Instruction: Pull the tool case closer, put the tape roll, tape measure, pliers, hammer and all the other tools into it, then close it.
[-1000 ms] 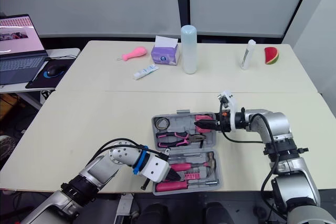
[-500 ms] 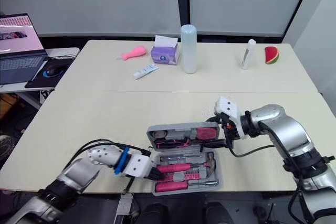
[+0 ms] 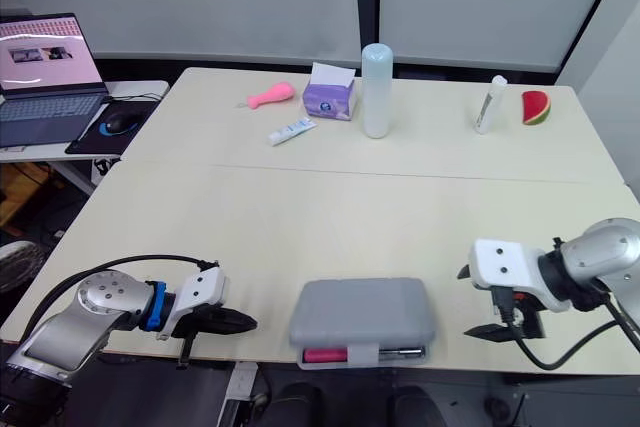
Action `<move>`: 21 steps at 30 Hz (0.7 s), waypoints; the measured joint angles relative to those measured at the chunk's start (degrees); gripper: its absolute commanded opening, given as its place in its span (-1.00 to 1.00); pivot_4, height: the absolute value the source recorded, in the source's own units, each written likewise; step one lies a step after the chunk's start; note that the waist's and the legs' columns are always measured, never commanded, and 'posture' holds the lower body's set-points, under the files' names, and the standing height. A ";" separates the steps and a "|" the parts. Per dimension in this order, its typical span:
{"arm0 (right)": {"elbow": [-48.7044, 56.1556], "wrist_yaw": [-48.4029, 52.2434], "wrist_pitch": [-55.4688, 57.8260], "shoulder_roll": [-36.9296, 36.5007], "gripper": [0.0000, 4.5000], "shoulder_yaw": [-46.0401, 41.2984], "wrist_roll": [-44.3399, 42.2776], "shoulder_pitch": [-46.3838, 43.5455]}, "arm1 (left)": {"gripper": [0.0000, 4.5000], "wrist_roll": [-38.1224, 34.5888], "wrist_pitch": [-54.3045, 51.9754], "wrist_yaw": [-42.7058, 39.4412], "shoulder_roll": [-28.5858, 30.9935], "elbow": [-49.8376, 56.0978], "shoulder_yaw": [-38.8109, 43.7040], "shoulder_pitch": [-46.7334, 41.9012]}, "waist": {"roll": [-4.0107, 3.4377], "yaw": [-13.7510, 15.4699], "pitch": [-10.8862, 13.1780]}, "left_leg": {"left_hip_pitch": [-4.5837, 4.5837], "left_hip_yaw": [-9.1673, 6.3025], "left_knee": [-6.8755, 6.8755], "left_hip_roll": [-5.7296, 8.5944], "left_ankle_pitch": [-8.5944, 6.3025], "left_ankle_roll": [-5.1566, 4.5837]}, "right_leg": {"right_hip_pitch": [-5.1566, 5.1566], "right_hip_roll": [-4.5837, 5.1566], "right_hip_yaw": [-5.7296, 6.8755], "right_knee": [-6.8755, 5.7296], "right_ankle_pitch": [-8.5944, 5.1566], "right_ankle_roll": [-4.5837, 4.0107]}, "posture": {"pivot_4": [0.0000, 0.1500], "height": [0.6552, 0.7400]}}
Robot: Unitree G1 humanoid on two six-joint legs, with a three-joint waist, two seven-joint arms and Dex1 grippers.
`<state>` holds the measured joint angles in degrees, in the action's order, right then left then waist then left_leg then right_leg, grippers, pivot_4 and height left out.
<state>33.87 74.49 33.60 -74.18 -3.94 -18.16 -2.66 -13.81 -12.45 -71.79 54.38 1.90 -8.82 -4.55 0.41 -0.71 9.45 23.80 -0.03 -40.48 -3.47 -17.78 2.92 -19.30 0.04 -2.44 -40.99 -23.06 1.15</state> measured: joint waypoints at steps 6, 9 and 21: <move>1.37 -10.67 -2.69 3.07 0.59 5.70 11.89 4.91 | -1.00 2.61 -2.53 6.10 -4.74 2.46 -0.94 0.48 | 0.03 -0.27 -0.02 | -0.01 0.03 -0.02 0.01 0.03 0.05 | 0.01 -0.01 -0.05 -0.03 0.00 0.00 | 1.00 0.23; 1.32 -14.41 -3.15 5.88 0.15 12.10 17.33 4.50 | -1.00 4.56 -3.69 8.45 -6.68 2.91 -2.28 0.39 | 0.03 -0.30 -0.01 | 0.00 0.06 -0.02 0.01 0.11 0.20 | -0.01 -0.02 -0.08 -0.03 0.00 0.00 | 1.00 0.23; -6.95 -16.66 -9.91 16.86 -0.91 29.63 31.28 -2.19 | -1.00 9.23 -5.11 10.04 -13.21 3.49 -8.65 -4.18 | 0.04 0.22 -0.03 | 0.01 0.05 -0.14 0.08 0.13 0.24 | 0.04 0.00 -0.06 -0.03 0.00 0.00 | 1.00 0.23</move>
<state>26.92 57.83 23.69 -57.33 25.68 13.12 -4.85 -4.58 -17.57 -61.75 41.18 5.39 -17.46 -8.73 0.45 -0.49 9.42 23.81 0.03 -40.62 -3.38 -17.65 3.17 -19.26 0.03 -2.49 -41.02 -23.06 1.15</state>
